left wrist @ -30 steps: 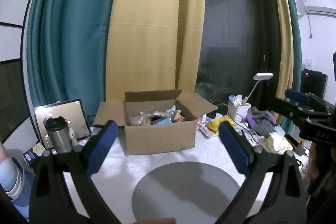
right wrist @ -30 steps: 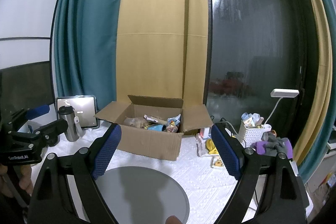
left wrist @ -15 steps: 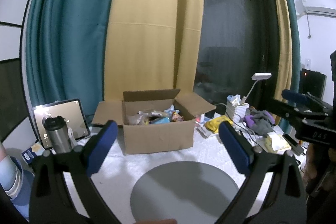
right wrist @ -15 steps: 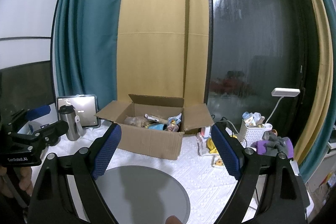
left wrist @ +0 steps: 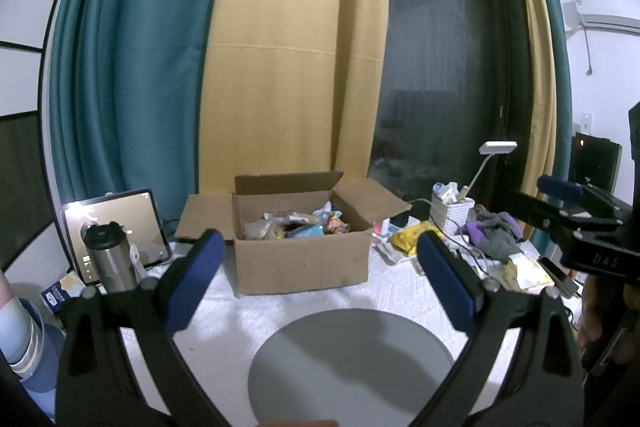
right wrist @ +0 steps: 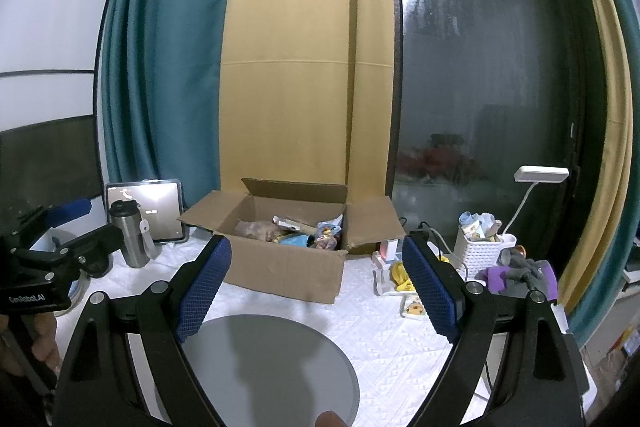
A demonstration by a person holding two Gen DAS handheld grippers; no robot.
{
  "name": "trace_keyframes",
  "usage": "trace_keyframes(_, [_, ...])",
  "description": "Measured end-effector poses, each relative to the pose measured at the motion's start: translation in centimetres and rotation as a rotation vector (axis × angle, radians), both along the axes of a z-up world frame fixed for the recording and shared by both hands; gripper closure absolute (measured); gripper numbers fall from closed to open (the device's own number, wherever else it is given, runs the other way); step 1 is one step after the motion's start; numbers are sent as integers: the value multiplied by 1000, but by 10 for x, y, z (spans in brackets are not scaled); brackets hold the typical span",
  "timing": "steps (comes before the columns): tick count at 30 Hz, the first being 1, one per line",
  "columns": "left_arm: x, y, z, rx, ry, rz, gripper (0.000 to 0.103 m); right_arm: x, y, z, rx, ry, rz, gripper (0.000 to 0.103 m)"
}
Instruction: Organize snacks
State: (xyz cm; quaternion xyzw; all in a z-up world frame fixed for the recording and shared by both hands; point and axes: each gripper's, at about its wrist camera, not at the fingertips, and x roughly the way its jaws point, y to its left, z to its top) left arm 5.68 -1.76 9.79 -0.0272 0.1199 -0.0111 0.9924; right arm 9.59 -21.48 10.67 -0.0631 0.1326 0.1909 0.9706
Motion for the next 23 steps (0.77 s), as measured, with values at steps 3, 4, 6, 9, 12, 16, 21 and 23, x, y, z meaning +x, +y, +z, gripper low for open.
trace_keyframes(3, [0, 0, 0, 0, 0, 0, 5, 0, -3, -2, 1, 7, -1, 14])
trace_keyframes(4, [0, 1, 0, 0, 0, 0, 5, 0, -3, -2, 0, 9, -2, 14])
trace_keyframes(6, [0, 1, 0, 0, -1, 0, 5, 1, -4, -2, 0, 12, -3, 14])
trace_keyframes(9, [0, 1, 0, 0, 0, -1, 5, 2, -5, -1, 1, 12, -5, 14])
trace_keyframes(12, [0, 0, 0, 1, 1, 2, 5, 3, -5, -1, 0, 12, -4, 13])
trace_keyframes(16, [0, 1, 0, 1, -1, 4, 5, 4, -7, -1, 1, 17, -7, 14])
trace_keyframes(21, [3, 0, 1, 5, 2, 6, 5, 9, -7, -2, -9, 18, -5, 14])
trace_keyframes(23, [7, 0, 0, 7, 5, 7, 5, 13, -7, -1, -18, 15, -5, 14])
